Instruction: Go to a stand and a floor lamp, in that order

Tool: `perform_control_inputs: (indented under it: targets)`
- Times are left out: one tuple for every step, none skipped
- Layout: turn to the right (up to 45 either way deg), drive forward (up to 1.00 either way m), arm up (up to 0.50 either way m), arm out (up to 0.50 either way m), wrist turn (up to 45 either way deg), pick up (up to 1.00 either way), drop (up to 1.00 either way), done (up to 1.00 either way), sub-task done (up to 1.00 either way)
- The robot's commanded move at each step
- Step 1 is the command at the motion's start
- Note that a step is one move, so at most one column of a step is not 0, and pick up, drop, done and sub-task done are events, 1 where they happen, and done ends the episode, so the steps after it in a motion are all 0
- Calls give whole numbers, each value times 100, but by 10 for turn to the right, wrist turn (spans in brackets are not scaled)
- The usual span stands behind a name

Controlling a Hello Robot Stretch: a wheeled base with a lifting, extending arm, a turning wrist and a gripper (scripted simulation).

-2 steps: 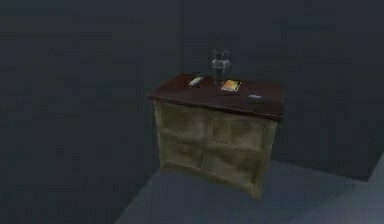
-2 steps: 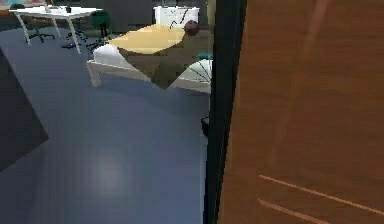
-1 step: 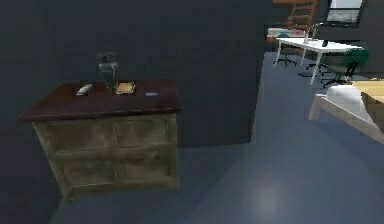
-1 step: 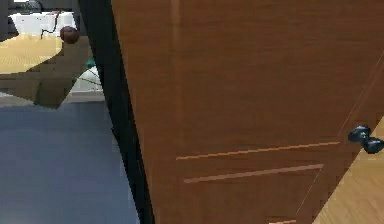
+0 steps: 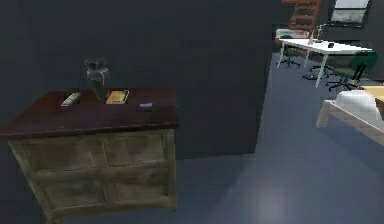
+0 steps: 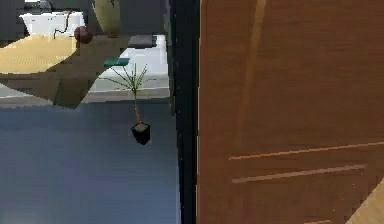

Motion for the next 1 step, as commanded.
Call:
perform_control_inputs:
  targets:
    - [330,0,0,0,0,0,0,0,0]
